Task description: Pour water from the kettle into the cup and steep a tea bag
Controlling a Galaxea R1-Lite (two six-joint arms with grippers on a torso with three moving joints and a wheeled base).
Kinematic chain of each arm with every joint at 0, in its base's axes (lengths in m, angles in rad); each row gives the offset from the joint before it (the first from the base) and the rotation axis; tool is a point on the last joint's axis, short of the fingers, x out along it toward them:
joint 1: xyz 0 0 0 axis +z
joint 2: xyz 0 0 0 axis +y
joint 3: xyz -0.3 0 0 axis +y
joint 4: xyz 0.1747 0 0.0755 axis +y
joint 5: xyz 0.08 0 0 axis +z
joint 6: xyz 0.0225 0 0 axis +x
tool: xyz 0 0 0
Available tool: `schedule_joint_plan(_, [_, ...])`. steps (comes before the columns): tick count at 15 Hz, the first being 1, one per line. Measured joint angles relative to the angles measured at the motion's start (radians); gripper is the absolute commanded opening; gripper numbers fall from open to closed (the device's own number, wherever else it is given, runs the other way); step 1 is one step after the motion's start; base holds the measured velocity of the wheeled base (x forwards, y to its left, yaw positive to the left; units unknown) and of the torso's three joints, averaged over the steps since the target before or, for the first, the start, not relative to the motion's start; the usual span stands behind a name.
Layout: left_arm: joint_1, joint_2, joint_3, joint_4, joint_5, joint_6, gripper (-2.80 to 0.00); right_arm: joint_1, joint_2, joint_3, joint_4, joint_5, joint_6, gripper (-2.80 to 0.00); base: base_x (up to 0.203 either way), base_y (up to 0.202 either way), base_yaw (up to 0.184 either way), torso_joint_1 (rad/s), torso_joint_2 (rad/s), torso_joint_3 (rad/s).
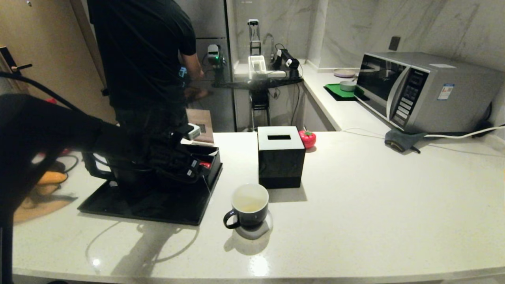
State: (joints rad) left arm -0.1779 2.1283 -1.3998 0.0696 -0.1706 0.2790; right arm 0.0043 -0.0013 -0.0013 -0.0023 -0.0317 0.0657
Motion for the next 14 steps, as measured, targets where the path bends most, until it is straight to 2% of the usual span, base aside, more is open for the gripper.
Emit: schedule_joint_plan(14, [0.004, -0.064, 0.058, 0.002, -0.003, -0.006, 0.0, 0.0, 0.0, 0.0, 0.0, 0.0, 0.0, -2.8, 0.0, 0.0, 0.0, 0.0, 0.0, 0.0])
